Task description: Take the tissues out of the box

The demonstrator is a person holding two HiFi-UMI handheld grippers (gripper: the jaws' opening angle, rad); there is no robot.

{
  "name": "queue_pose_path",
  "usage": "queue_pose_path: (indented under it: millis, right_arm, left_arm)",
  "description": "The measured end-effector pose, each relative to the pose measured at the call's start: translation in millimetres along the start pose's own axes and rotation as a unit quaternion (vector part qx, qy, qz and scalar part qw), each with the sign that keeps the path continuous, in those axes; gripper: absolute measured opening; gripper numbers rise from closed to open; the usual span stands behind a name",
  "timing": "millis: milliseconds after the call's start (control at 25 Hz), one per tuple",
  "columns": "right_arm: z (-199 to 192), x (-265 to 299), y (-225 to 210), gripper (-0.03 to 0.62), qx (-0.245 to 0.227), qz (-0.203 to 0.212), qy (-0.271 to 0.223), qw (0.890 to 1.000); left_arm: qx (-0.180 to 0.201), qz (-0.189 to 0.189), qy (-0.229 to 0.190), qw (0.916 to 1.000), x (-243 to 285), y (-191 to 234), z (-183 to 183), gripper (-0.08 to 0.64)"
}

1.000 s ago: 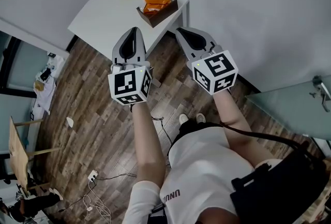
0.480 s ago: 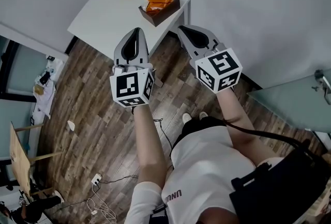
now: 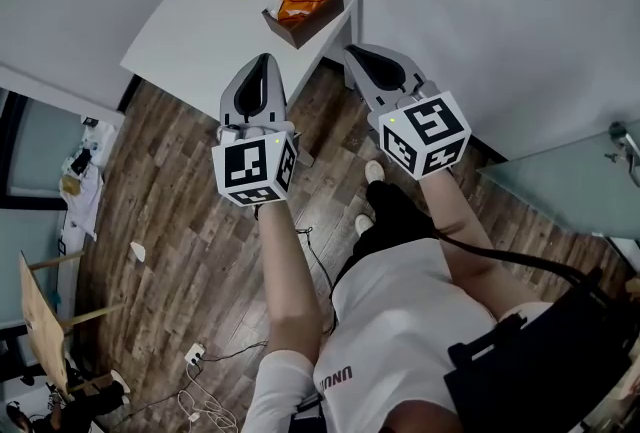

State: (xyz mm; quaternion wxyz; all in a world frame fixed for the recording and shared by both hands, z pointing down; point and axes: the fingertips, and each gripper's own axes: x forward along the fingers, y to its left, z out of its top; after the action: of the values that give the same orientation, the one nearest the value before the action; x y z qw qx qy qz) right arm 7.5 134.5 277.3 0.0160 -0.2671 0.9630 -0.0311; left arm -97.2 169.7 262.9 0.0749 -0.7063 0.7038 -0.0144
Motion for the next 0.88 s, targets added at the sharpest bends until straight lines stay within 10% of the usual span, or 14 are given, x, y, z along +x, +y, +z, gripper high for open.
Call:
queue_pose_path:
  millis: [880]
  right_arm:
    - [4.7, 100.5, -75.1, 0.020, 0.015, 0.017, -0.009, 1.000]
  left_arm:
    - [0.000, 0.012, 0.026, 0.9996, 98.8, 44.1, -27.5, 0.015]
